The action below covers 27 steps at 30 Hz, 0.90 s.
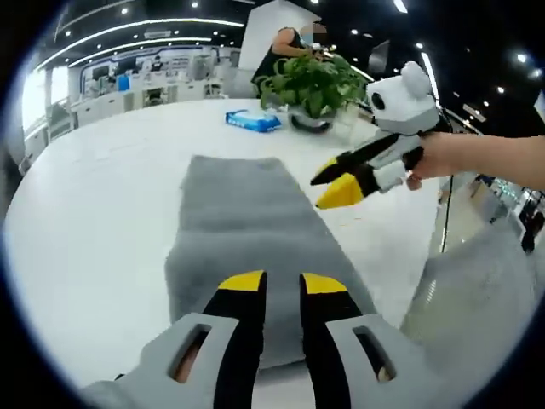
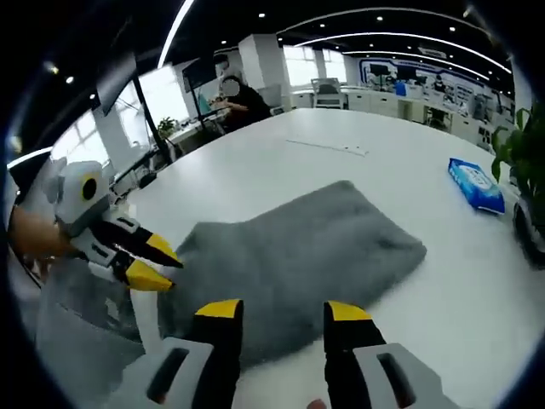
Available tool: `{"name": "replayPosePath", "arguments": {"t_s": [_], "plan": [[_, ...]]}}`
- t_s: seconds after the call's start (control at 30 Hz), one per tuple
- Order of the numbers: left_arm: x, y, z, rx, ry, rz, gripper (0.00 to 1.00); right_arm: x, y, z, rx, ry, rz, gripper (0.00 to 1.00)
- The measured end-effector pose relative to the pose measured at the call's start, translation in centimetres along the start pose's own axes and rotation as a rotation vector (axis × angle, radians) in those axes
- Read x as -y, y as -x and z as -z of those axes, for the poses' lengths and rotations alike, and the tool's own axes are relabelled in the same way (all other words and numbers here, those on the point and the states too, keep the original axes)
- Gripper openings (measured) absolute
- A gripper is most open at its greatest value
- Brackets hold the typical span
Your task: Open the folded towel by lifting each exposed corner and separating the folded layers until the towel lies flat within the target outline without major curled edges
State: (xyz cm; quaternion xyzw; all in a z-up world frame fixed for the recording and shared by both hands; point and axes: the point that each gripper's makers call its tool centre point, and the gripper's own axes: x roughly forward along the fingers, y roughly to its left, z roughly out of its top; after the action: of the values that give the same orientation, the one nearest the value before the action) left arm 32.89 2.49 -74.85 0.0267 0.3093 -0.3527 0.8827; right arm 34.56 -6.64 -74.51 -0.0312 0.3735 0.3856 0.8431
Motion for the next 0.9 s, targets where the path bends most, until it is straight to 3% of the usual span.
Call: {"name": "replayPosePath", "arguments": {"t_s": [0.23, 0.47, 0.6, 0.7, 0.8, 0.9], "plan": [[-1.4, -0.9, 0.3, -0.022, -0.079, 0.000, 0.14, -4.1, -0.5, 2.9, -0.034, -0.020, 0.040, 0.40], [-2.9, -1.0, 1.1, -0.039, -0.108, -0.001, 0.14, -4.9, -1.7, 4.9, -0.095, -0.015, 0.107, 0.39], [-3.5, -0.6, 1.8, -0.067, -0.111, 0.010, 0.14, -5.7, -2.6, 5.7, -0.111, -0.007, 0.112, 0.39], [-3.7, -0.4, 2.7, -0.091, -0.108, 0.014, 0.15, -5.6, -3.0, 6.3, -0.129, 0.024, 0.154, 0.39], [-3.6, -0.2, 3.6, -0.113, -0.118, 0.015, 0.16, -5.7, -3.2, 6.7, -0.154, 0.114, 0.158, 0.40], [-3.7, -0.2, 3.8, -0.090, -0.123, 0.023, 0.18, -5.5, -3.3, 6.7, -0.163, 0.111, 0.153, 0.40]]}}
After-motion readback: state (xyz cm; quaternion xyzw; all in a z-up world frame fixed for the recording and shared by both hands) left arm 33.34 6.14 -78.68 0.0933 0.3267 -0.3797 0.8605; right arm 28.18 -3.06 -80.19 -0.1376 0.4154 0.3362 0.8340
